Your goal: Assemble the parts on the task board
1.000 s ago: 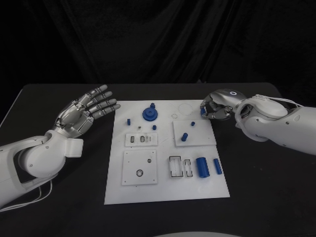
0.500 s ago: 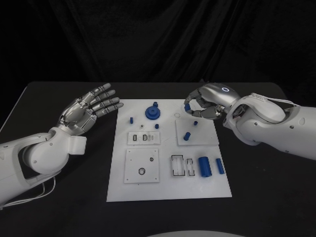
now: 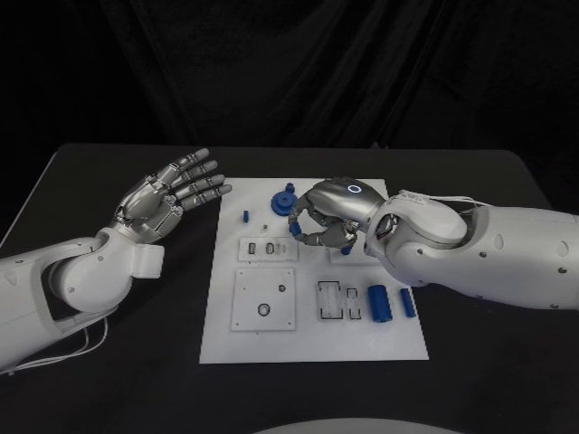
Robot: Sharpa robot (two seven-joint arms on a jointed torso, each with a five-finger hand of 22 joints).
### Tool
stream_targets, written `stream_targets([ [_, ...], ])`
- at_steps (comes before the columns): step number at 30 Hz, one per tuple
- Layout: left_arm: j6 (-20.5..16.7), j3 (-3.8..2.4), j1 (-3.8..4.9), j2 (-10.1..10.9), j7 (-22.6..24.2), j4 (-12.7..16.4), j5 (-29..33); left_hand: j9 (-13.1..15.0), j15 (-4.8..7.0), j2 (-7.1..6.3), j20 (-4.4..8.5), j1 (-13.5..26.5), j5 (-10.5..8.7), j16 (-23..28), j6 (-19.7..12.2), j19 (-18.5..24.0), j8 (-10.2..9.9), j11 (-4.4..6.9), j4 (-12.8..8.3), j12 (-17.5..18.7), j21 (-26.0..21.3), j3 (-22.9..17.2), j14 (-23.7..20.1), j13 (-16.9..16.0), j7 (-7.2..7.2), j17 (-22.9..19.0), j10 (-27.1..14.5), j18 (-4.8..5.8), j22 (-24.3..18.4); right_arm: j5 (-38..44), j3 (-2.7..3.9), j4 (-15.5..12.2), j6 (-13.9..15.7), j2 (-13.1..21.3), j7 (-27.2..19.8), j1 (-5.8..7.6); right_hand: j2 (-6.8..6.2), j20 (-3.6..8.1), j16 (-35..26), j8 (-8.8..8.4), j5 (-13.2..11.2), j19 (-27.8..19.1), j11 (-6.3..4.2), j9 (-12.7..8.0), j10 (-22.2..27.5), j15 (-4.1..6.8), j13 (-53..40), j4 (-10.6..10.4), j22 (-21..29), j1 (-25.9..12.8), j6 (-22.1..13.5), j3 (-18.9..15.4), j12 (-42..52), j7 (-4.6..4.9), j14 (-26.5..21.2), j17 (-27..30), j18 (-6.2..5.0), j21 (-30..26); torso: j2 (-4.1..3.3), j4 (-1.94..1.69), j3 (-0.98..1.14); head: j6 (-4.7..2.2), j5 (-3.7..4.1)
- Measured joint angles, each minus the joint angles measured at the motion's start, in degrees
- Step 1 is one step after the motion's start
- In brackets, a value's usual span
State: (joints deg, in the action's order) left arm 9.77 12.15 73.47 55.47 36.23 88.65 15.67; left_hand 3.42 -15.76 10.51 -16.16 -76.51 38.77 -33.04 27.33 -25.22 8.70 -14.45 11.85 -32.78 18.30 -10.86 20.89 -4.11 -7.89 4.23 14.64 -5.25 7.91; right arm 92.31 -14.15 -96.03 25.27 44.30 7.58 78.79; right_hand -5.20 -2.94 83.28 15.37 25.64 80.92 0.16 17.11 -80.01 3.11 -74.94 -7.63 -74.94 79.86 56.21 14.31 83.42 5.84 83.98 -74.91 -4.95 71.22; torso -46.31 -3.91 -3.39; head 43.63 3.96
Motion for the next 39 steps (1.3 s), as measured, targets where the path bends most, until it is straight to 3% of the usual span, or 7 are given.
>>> stream_targets([
  [9, 0.0, 0.0, -0.01, -0.2, 0.0, -0.1, -0.1, 0.0, 0.0, 0.0, 0.0, 0.0, 0.0, 0.0, 0.0, 0.0, 0.0, 0.0, -0.2, 0.0, 0.0, -0.2, 0.0, 0.0, 0.0, 0.0, 0.0, 0.0, 0.0, 2.2, 0.01, 2.1, -2.4, -3.5, 3.0, -1.64, 0.32, 0.44, 1.1, 0.0, -0.2, 0.9, -0.35, 0.0, -1.5, 0.02, 0.0, 0.8, 0.0, -0.3, 0.0, 0.2, 0.9, 0.0, 0.0, 0.0, 0.0, 1.3, 0.0, 0.07, -0.04, 0.81, -1.2],
  [24, 0.0, 0.0, -0.01, -0.2, -0.2, 0.0, -0.2, 0.0, 0.0, 0.0, 0.0, 0.0, 0.0, 0.0, 0.0, 0.0, 0.0, 0.0, -0.2, 0.0, 0.0, -0.2, 0.0, 0.0, 0.0, 0.0, 0.0, 0.0, 0.0, 4.4, 0.09, 3.4, -3.9, -5.1, 6.4, -2.25, 0.53, 0.28, 1.3, 0.88, -3.6, 1.1, -0.33, 0.0, -1.5, 0.41, 0.0, 1.1, 0.0, -1.9, -0.4, 0.2, 0.9, -0.41, 0.0, 0.0, 0.01, 1.1, -0.14, 0.29, 0.09, 1.14, -1.18],
  [28, 0.0, 0.0, -0.01, -0.2, -0.3, 0.0, -0.2, 0.0, 0.0, 0.0, 0.0, 0.0, 0.0, 0.0, 0.0, 0.0, 0.0, 0.0, -0.2, 0.0, 0.0, -0.2, 0.0, 0.0, 0.0, 0.0, 0.0, 0.0, 0.0, 4.6, 0.17, 3.5, -4.1, -5.3, 6.8, -2.32, 0.54, 0.28, 1.0, 0.81, -5.5, 1.1, 0.07, 0.0, -1.1, 0.41, 0.0, 1.3, 0.0, -2.4, -0.8, -0.1, 0.9, -0.82, 0.0, 0.0, 0.01, 0.6, -0.13, 0.33, 0.09, 1.24, -1.13],
  [29, 0.0, 0.0, -0.01, -0.2, -0.3, 0.0, -0.2, 0.0, 0.0, 0.0, 0.0, 0.0, 0.0, 0.0, 0.0, 0.0, 0.0, 0.0, -0.2, 0.0, 0.0, -0.2, 0.0, 0.0, 0.0, 0.0, 0.0, 0.0, 0.0, 4.7, 0.19, 3.6, -4.2, -5.3, 6.9, -2.34, 0.61, 0.24, 1.0, 0.43, -6.2, 1.1, 0.18, 0.0, -0.9, 0.41, 0.0, 1.3, 0.0, -2.6, -0.9, -0.1, 0.9, -0.94, 0.0, 0.0, 0.01, 0.6, -0.12, 0.34, 0.09, 1.29, -1.13],
  [31, 0.0, 0.0, -0.01, -0.2, -0.3, 0.0, -0.2, 0.0, 0.0, 0.0, 0.0, 0.0, 0.0, 0.0, 0.0, 0.0, 0.0, 0.0, -0.2, 0.0, 0.0, -0.2, 0.0, 0.0, 0.0, 0.0, 0.0, 0.0, 0.0, 4.7, 0.2, 3.6, -4.3, -5.4, 7.0, -2.45, 0.61, 0.06, 1.0, -0.46, -7.8, 0.9, 0.49, 4.1, -0.6, 0.41, 0.0, 1.4, 0.0, -3.2, -2.0, -0.1, 0.9, -0.74, 0.0, 0.0, 0.0, 0.1, -0.1, 0.33, 0.09, 1.37, -1.12],
  [33, 0.0, 0.0, -0.01, -0.3, -0.3, -0.1, -0.2, 0.0, 0.0, 0.0, 0.0, 0.0, 0.0, 0.0, 0.0, 0.0, 0.0, 0.0, -0.2, 0.0, 0.0, -0.2, 0.0, 0.0, 0.0, 0.0, 0.0, 0.0, 0.0, 4.8, 0.2, 3.7, -4.4, -5.4, 7.2, -2.56, 0.61, -0.15, 0.8, -1.27, -9.7, 0.7, 0.71, 5.5, -0.4, -0.11, 0.0, 1.6, 0.0, -3.9, -3.4, -0.2, 0.7, -0.18, 0.1, 0.0, 0.01, 0.0, -0.07, 0.32, 0.09, 1.43, -1.1],
  [39, 0.1, 0.0, -0.01, -0.3, -0.3, -0.3, -0.2, 0.0, 0.0, 0.0, 0.0, 0.0, 0.0, 0.0, 0.0, 0.0, 0.0, 0.0, -0.2, 0.0, 0.0, -0.2, 0.0, 0.0, 0.0, 0.0, 0.0, 0.0, 0.0, 4.9, 0.06, 4.0, -5.0, -5.6, 7.2, -2.86, -0.53, -0.35, 0.6, -4.73, -15.0, 0.5, 0.89, 3.6, -0.2, -0.32, 0.0, 1.3, 0.0, -5.1, -8.6, -1.6, 0.7, 0.76, -0.1, 0.0, 0.01, -0.5, -0.02, 0.23, 0.09, 1.6, -0.99],
])
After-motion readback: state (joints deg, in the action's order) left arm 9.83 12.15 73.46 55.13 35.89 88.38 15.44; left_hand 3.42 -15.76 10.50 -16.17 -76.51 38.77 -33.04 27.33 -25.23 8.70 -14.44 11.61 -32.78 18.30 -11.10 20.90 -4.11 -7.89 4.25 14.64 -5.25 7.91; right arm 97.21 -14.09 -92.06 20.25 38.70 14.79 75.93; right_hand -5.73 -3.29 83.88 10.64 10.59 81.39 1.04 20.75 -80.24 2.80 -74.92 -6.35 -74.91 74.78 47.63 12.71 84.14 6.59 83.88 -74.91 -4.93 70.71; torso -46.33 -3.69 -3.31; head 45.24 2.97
